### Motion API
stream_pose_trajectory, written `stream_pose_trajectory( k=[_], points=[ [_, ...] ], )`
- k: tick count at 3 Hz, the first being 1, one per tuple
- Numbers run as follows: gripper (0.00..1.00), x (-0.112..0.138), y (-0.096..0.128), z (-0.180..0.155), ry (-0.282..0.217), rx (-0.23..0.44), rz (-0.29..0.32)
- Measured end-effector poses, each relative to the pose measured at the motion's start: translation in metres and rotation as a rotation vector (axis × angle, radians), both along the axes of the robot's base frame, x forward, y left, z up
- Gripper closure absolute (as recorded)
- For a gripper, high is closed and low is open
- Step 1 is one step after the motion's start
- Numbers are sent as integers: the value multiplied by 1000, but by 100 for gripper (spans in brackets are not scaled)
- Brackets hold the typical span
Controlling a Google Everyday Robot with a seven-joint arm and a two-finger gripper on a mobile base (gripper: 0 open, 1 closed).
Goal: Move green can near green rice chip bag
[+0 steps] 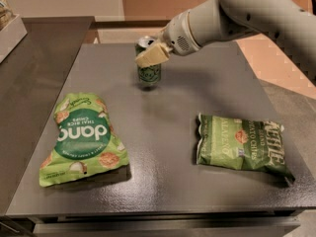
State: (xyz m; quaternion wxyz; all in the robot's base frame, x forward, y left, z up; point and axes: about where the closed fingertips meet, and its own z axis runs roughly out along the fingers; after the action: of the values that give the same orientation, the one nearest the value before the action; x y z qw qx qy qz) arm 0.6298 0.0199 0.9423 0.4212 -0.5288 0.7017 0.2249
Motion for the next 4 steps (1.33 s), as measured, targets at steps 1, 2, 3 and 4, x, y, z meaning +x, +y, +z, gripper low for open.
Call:
stream_pose_trajectory(
  k=[1, 2, 3, 4],
  points=[
    [100, -32, 7, 3, -5, 8, 102],
    [100, -59, 12, 3, -1, 1, 184],
    [100, -93, 19, 0, 17, -13, 271],
    [100, -111, 23, -5, 39, -23, 314]
  ],
)
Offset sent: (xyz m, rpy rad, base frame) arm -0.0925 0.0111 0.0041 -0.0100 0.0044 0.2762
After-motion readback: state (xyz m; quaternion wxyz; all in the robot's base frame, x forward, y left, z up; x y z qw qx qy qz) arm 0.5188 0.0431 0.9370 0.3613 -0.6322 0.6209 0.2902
